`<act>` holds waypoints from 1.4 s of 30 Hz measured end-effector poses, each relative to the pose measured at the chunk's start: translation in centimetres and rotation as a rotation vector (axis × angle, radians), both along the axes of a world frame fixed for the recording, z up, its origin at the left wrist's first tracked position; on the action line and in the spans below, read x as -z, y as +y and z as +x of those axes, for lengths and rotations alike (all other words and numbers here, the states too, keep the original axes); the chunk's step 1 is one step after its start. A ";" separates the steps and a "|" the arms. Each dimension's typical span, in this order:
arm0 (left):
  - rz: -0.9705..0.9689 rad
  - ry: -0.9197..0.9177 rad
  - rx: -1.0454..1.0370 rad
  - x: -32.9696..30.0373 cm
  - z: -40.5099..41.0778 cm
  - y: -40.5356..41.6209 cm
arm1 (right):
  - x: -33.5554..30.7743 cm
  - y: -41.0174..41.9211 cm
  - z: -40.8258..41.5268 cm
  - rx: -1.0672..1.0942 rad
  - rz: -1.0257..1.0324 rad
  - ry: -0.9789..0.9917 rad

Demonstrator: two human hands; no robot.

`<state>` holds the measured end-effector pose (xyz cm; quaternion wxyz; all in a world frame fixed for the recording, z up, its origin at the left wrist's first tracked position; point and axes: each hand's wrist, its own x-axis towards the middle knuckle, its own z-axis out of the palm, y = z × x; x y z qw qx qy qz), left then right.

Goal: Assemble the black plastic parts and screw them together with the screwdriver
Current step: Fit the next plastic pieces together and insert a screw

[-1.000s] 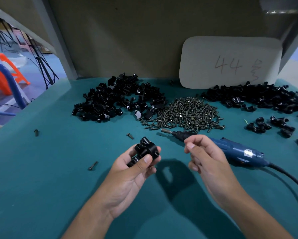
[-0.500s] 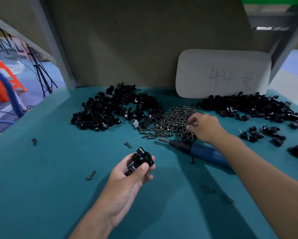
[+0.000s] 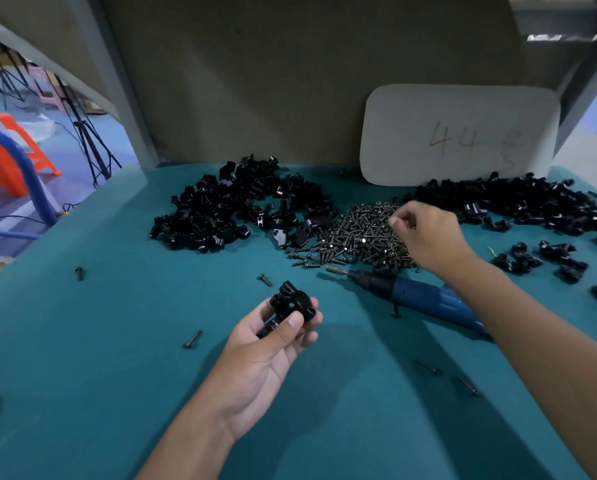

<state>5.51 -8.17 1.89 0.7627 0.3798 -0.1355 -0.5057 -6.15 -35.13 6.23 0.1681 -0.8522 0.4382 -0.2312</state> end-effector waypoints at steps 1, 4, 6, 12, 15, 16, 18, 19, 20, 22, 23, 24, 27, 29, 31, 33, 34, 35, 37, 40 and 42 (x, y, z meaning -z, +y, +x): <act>-0.001 0.000 0.002 0.0 0.0 0.0 | -0.4 1.1 -0.4 -0.001 0.049 -0.082; 0.006 -0.018 0.024 -0.2 -0.2 0.1 | -1.0 5.4 -2.2 -0.067 0.363 -0.345; 0.008 -0.026 0.042 -0.2 -0.4 0.1 | -0.6 8.6 -3.5 -0.124 0.536 -0.401; -0.002 -0.079 0.090 0.0 -0.4 0.0 | 1.5 14.5 -5.1 -0.392 0.525 -0.419; 0.008 -0.123 0.091 0.4 -0.4 0.0 | 2.5 15.5 -5.0 -0.407 0.237 -0.333; 0.013 -0.151 0.091 0.5 -0.5 -0.1 | 2.7 15.6 -5.0 -0.397 0.153 -0.334; 0.022 -0.216 0.101 0.7 -0.6 0.0 | 3.0 15.7 -5.0 -0.370 0.010 -0.327; 0.027 -0.249 0.106 0.9 -0.6 -0.1 | 3.0 15.7 -5.1 -0.366 -0.047 -0.317; 0.031 -0.275 0.112 1.0 -0.7 -0.1 | 3.1 15.7 -5.1 -0.368 -0.096 -0.310; 0.036 -0.311 0.123 1.2 -0.7 0.0 | 3.2 15.5 -5.2 -0.392 -0.174 -0.310; 0.038 -0.323 0.126 1.2 -0.6 0.0 | 3.2 15.5 -5.2 -0.409 -0.200 -0.312; 0.040 -0.333 0.128 1.3 -0.6 0.0 | 3.2 15.5 -5.3 -0.431 -0.223 -0.313; 0.044 -0.363 0.117 1.5 -0.4 0.0 | 3.2 15.4 -5.5 -0.488 -0.256 -0.289; 0.043 -0.378 0.117 1.5 -0.4 -0.1 | 3.1 15.3 -5.5 -0.498 -0.244 -0.276; 0.039 -0.411 0.130 1.6 -0.5 0.0 | 3.1 15.3 -5.4 -0.496 -0.206 -0.271; 0.043 -0.438 0.140 1.5 -0.6 0.0 | 3.2 15.3 -5.2 -0.482 -0.147 -0.275; 0.046 -0.445 0.143 1.5 -0.6 0.0 | 3.3 15.3 -5.2 -0.466 -0.101 -0.289; 0.050 -0.449 0.146 1.5 -0.7 0.0 | 3.3 15.4 -5.3 -0.446 -0.051 -0.306; 0.052 -0.451 0.156 1.4 -0.7 0.0 | 3.3 15.4 -5.3 -0.415 -0.003 -0.331; 0.064 -0.469 0.153 1.5 -0.9 0.0 | 3.1 15.6 -5.2 -0.396 -0.007 -0.368; 0.074 -0.496 0.148 1.5 -0.9 0.0 | 3.1 15.7 -5.1 -0.398 0.022 -0.390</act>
